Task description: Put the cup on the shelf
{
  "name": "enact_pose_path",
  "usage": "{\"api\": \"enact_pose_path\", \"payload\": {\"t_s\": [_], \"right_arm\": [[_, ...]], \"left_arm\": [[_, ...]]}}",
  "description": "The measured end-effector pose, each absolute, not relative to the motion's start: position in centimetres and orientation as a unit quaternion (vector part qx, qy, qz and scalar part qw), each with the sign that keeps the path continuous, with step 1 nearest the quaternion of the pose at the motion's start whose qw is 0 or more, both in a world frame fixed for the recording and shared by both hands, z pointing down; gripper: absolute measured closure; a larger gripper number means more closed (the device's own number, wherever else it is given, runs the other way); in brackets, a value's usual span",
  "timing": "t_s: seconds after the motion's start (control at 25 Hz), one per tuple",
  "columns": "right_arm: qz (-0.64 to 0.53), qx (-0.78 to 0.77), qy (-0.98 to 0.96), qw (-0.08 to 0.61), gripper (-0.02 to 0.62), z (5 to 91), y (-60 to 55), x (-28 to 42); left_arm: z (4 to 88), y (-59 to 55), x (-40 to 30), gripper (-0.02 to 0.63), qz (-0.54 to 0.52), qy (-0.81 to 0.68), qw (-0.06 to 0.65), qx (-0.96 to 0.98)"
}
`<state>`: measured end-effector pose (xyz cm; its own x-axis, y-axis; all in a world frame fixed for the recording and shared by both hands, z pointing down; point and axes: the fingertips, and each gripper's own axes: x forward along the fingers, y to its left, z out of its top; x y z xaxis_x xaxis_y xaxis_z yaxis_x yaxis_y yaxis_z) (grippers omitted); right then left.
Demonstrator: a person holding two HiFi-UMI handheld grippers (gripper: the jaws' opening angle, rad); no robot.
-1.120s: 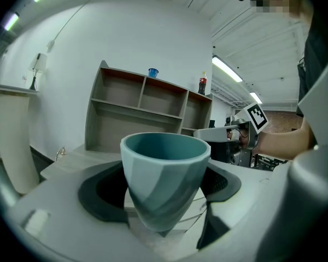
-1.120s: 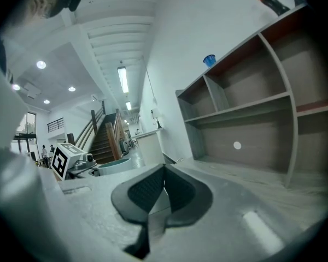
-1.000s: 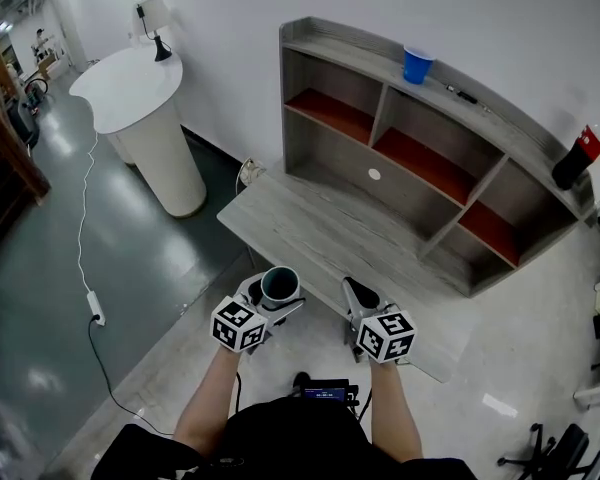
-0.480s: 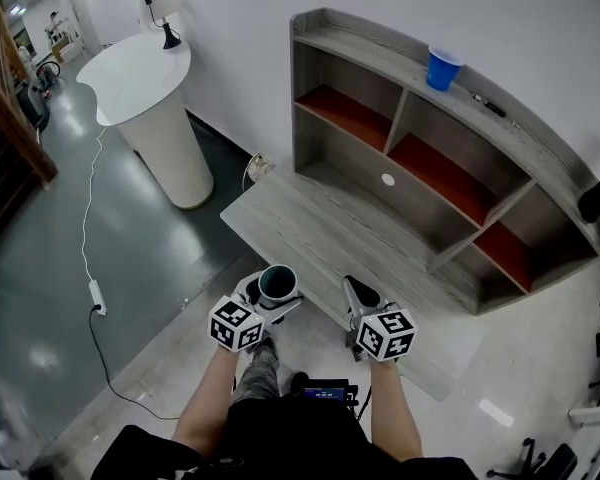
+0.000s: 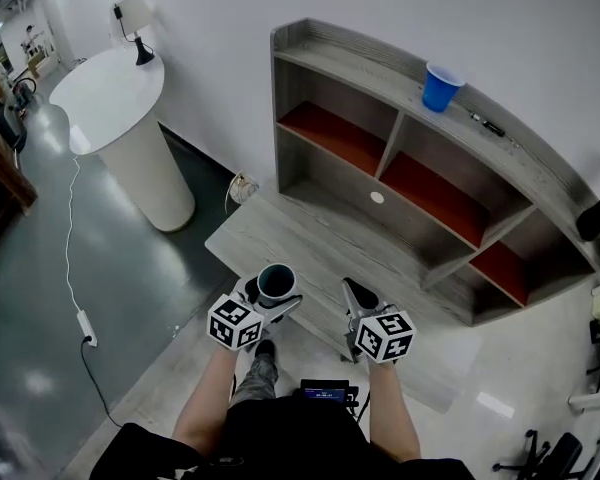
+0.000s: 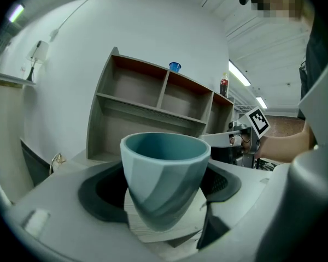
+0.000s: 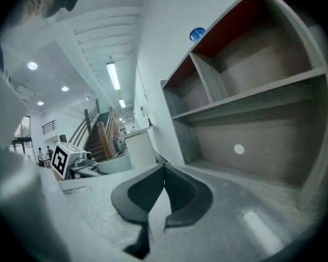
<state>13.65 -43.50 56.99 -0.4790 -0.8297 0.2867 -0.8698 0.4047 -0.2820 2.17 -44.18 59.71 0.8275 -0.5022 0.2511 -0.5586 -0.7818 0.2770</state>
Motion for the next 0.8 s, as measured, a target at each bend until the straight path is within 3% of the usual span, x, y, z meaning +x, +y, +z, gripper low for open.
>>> {"api": "enact_pose_path", "payload": {"t_s": [0.8], "right_arm": [[0.192, 0.592, -0.782, 0.036, 0.598, 55.5, -55.6, 10.6]], "left_arm": [[58.1, -59.2, 0.0, 0.206, 0.097, -0.180, 0.148, 0.968]]}}
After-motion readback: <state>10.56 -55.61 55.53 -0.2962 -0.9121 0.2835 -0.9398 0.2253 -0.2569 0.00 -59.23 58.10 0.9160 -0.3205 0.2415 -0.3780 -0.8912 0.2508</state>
